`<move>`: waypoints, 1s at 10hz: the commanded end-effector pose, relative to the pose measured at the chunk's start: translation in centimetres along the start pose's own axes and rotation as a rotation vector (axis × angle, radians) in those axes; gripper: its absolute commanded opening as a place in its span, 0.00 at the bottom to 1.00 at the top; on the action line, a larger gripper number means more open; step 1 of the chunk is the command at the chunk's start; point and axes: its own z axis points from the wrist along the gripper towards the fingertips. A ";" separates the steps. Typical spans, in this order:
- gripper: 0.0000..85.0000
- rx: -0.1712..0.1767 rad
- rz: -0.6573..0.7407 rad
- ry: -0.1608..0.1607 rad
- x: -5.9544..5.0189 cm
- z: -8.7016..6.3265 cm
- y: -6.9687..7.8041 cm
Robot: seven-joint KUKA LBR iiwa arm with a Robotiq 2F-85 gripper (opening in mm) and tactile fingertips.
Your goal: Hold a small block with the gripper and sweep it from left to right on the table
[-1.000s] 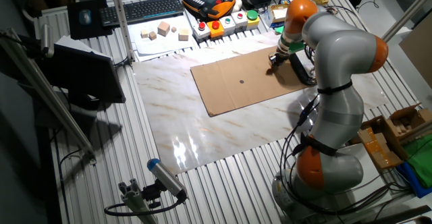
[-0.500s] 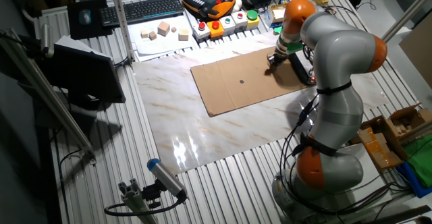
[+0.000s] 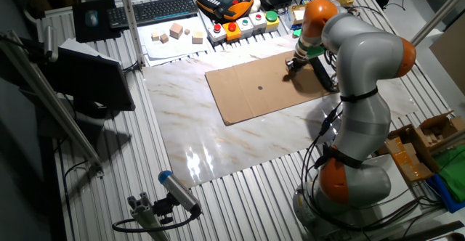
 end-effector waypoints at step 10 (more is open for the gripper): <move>0.01 0.001 0.015 0.000 -0.1 0.0 1.4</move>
